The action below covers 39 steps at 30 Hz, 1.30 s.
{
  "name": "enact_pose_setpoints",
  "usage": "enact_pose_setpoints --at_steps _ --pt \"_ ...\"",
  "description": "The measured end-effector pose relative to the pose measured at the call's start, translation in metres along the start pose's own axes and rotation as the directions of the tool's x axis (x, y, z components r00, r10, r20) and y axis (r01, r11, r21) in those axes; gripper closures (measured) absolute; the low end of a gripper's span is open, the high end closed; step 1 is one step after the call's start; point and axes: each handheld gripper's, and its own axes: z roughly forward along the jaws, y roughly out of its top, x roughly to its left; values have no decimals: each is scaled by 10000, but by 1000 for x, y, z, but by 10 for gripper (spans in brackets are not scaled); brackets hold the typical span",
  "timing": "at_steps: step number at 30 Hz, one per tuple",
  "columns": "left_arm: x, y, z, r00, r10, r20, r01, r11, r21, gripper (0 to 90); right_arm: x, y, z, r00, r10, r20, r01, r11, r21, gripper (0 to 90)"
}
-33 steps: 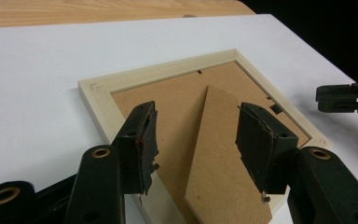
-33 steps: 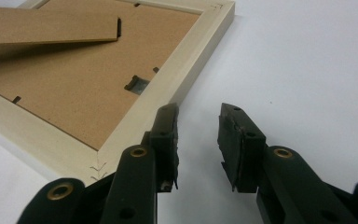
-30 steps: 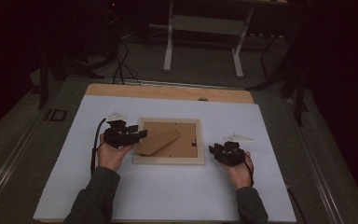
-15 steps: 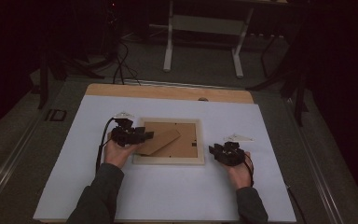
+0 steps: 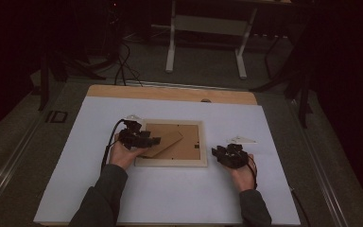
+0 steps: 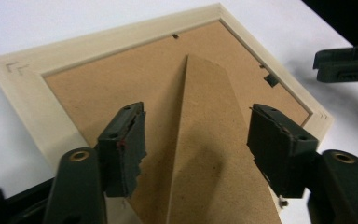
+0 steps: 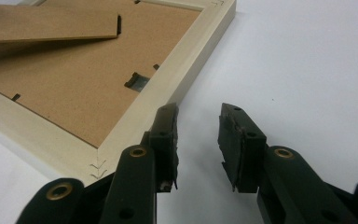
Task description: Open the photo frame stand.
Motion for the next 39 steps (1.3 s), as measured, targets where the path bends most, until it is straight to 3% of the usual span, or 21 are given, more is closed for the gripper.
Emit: enact_pose_setpoints --at_steps 8,18,30,39 --pt "-3 -1 10 9998 163 140 -171 9984 531 299 0 0 0 10000 5 -20 -5 10000 1 667" --pt "-6 -3 18 9993 310 218 -330 9944 1006 289 0 -1 1 10000 6 -18 -6 10000 47 667" --pt "-13 -4 26 9961 878 -82 -857 9862 1416 336 0 -1 2 10000 -7 -27 7 10000 52 666" --pt "-18 -3 25 9916 1258 -298 -1206 9830 1387 354 0 0 2 10000 -3 -37 4 10000 42 665"
